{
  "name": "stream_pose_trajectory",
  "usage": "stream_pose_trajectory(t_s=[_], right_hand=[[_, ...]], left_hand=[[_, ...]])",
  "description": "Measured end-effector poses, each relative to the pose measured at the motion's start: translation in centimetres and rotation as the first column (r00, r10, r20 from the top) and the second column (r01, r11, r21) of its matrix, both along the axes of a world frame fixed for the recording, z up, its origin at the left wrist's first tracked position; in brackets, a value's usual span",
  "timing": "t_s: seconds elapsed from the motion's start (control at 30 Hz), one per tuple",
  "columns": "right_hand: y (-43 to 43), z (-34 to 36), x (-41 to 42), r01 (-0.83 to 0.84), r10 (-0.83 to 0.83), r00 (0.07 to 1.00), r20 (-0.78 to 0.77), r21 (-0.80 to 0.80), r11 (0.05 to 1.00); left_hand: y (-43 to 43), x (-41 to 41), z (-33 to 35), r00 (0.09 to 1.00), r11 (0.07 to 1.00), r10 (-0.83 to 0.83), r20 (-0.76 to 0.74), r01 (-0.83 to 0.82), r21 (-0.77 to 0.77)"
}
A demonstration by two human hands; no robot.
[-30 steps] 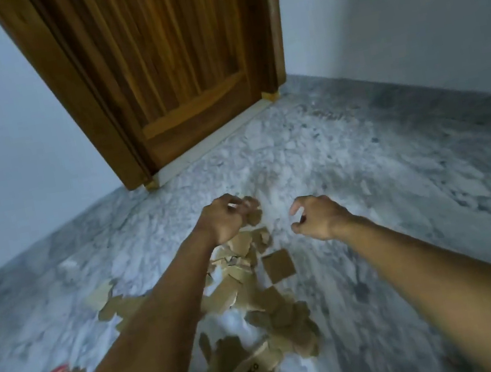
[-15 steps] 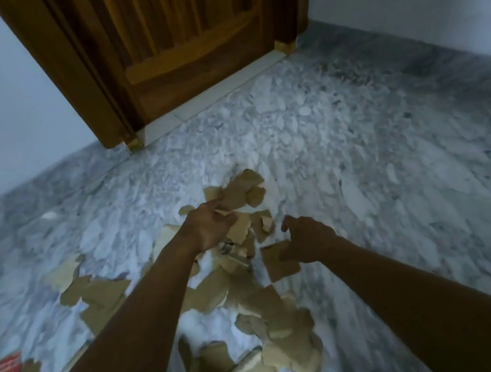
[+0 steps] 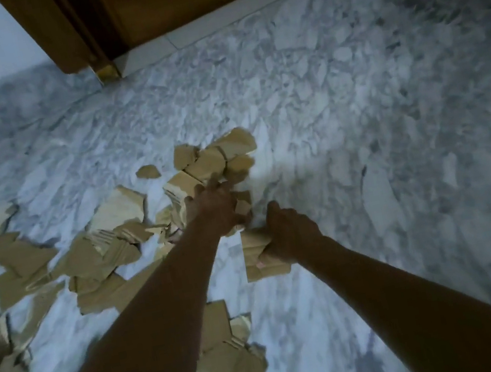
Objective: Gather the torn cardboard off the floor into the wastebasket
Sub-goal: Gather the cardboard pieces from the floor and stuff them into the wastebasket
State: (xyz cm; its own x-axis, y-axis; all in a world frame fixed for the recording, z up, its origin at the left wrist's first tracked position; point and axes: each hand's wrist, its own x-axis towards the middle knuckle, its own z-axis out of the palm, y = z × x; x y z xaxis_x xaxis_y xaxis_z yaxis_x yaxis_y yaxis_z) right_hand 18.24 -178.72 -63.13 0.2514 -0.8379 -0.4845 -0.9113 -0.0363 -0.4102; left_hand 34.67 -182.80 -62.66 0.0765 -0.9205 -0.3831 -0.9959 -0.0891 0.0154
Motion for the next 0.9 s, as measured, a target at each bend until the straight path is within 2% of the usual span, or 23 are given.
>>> stream_pose_trajectory(t_s=[0.1,0.13,0.17,0.23,0.27,0.33,0.37,0.43,0.47,0.57,0.67,0.7,0.8,0.9], right_hand=[[-1.1,0.0,-0.9,-0.009,0.005,0.998,0.070,0.060,0.998],[-1.0,-0.2,-1.0,-0.038,0.034,0.996,0.081,0.048,0.998],[-0.7,-0.5,-1.0,-0.061,0.059,0.994,0.092,0.018,0.998],[-0.2,-0.9,-1.2,-0.064,0.069,0.990,0.122,-0.045,0.997],[0.1,-1.0,-1.2,-0.044,0.051,0.989,0.139,-0.056,0.997],[0.5,-0.5,-0.9,0.020,-0.014,0.985,0.170,-0.034,0.999],[0.7,-0.3,-0.8,0.062,-0.060,0.983,0.174,-0.009,0.998],[0.9,0.4,-0.6,0.120,-0.124,0.982,0.144,0.034,0.992],[0.8,1.0,-0.5,0.127,-0.132,0.985,0.114,0.055,0.990],[-0.9,3.0,0.5,0.118,-0.122,0.992,0.040,0.099,0.988],[-4.9,4.4,1.3,0.170,-0.171,0.985,0.017,0.061,0.984],[-6.3,5.3,1.4,0.163,-0.164,0.986,0.018,0.050,0.985],[-9.7,8.6,2.0,0.026,-0.026,1.000,-0.010,0.060,0.998],[-13.3,8.3,2.5,0.012,-0.009,0.999,-0.049,0.069,0.998]], left_hand=[[-0.8,-0.7,-0.8,0.997,0.999,0.017,0.075,-0.015,-0.032],[-0.9,-0.8,-0.8,0.998,0.998,0.037,0.050,-0.034,-0.057],[-0.7,-1.1,-0.5,0.997,0.993,0.076,-0.008,-0.077,-0.094],[-0.1,-1.4,0.1,0.952,0.957,0.179,-0.249,-0.228,-0.181],[0.3,-1.3,0.3,0.891,0.926,0.230,-0.391,-0.324,-0.193],[1.1,-1.0,1.1,0.766,0.885,0.305,-0.567,-0.448,-0.130],[1.5,-0.6,1.6,0.640,0.873,0.334,-0.692,-0.486,-0.029],[1.8,0.8,2.3,0.281,0.869,0.351,-0.893,-0.453,0.199],[1.8,1.9,2.8,0.192,0.879,0.337,-0.922,-0.415,0.235],[1.0,5.5,5.4,0.306,0.931,0.288,-0.908,-0.310,0.190],[-1.5,9.6,7.9,0.555,0.951,0.287,-0.781,-0.262,0.163],[-2.5,10.9,8.5,0.606,0.956,0.283,-0.744,-0.246,0.162],[-5.0,12.7,10.0,0.795,0.973,0.209,-0.569,-0.114,0.199],[-7.8,12.0,9.3,0.879,0.964,0.162,-0.449,-0.043,0.262]])
